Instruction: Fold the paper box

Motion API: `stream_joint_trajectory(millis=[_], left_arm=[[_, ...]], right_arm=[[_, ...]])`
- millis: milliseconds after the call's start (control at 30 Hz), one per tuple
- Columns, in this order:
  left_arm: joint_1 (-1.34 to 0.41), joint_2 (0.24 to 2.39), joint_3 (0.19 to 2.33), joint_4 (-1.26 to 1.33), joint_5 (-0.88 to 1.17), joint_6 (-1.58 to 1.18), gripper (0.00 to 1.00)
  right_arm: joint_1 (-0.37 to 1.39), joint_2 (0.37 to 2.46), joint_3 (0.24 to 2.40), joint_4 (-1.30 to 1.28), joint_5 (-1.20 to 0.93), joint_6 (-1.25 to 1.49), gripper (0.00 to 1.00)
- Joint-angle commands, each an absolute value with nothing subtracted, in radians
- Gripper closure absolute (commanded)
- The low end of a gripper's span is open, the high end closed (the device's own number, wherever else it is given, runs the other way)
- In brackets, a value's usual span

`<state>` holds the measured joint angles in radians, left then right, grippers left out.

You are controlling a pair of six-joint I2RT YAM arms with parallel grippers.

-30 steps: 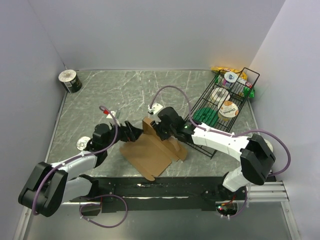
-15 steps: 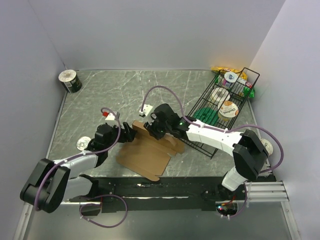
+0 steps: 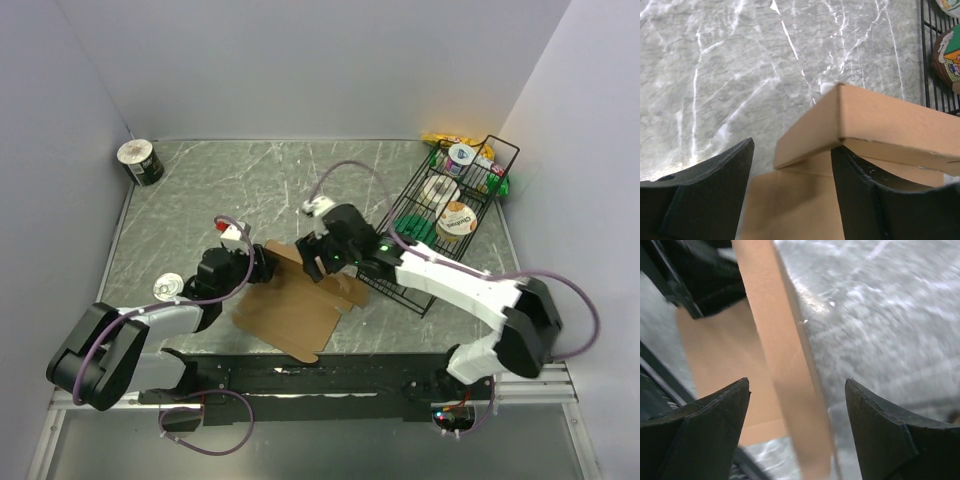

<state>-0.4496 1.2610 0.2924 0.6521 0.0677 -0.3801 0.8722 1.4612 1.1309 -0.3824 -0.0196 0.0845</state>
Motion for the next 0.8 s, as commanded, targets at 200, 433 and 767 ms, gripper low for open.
stream_joint_trajectory(millis=[200,433,767], left_arm=[[-0.522,1.284,0.336,0.719,-0.038,-0.328,0.43],[-0.549,1.276,0.327,0.723,-0.104,-0.333,0.53],[-0.58,1.252,0.307,0.724,-0.186,-0.334,0.66]], right_arm=[[0.864,1.053,0.896,-0.397,0.13,0.875,0.19],[0.886,0.948,0.746,-0.282,0.164,1.097,0.24],[0.954,1.0,0.726,-0.272,0.344,1.192,0.24]])
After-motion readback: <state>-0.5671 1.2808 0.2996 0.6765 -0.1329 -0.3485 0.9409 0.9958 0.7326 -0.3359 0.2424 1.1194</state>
